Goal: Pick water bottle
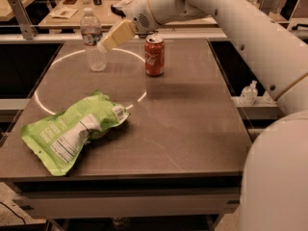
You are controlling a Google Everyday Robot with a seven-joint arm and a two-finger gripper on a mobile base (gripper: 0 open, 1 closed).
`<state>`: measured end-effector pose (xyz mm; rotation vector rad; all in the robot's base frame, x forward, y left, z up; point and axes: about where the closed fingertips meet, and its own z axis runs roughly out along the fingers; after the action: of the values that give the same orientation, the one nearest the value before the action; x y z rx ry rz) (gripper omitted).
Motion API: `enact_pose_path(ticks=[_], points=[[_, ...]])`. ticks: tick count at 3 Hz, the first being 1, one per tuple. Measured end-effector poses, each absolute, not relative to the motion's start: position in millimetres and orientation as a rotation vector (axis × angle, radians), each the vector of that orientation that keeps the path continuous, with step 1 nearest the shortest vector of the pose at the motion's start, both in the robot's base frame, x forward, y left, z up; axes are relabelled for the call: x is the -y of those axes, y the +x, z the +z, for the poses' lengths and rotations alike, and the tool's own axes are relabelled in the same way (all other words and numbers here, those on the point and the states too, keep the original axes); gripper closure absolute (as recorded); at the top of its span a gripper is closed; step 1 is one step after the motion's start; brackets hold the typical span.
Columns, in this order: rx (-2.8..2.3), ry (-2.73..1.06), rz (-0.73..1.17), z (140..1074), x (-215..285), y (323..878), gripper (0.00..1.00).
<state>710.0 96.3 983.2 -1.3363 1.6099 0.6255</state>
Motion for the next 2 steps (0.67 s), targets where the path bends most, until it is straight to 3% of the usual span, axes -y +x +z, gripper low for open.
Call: enact_pose_path(ticks=[2], points=[[-1.582,-1.414,0.633,977.7,-135.0,752.3,0.0]])
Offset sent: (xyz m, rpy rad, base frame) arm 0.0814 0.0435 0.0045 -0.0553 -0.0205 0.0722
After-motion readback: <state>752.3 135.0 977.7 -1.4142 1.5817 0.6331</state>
